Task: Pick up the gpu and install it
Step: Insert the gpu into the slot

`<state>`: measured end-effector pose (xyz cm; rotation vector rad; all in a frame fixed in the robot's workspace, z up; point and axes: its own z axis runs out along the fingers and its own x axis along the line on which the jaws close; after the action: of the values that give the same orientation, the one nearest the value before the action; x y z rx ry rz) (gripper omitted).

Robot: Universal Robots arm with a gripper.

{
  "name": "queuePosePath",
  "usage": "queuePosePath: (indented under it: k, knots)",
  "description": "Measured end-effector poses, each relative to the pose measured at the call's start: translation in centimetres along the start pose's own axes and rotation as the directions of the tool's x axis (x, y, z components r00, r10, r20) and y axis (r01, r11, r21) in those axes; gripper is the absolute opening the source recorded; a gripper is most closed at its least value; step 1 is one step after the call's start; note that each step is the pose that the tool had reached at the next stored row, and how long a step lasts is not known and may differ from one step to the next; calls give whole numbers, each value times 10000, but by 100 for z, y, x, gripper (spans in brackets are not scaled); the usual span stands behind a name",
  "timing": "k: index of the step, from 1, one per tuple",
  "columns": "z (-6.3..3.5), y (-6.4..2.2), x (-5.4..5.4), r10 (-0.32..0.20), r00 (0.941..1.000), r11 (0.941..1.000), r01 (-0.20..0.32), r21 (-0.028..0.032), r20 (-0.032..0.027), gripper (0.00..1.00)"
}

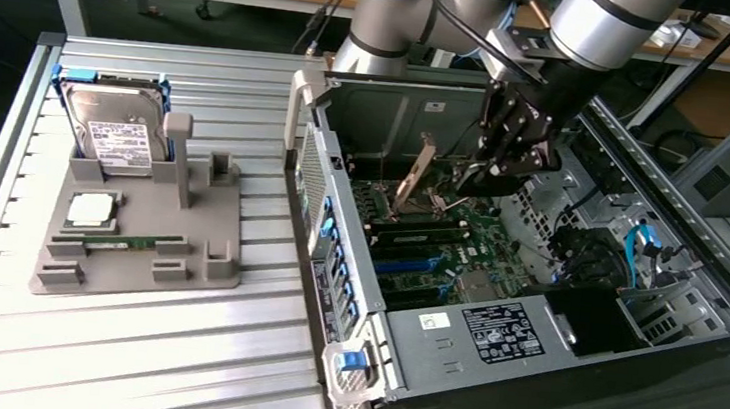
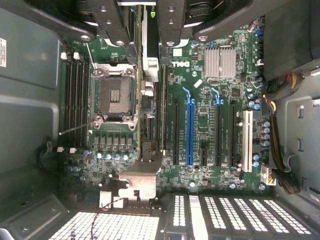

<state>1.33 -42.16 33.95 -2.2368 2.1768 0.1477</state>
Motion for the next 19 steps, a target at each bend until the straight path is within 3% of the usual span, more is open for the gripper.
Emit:
queuePosePath:
  k: [19]
  knots:
    - [20, 19, 26, 0, 10000, 10000, 0, 0, 3, 27]
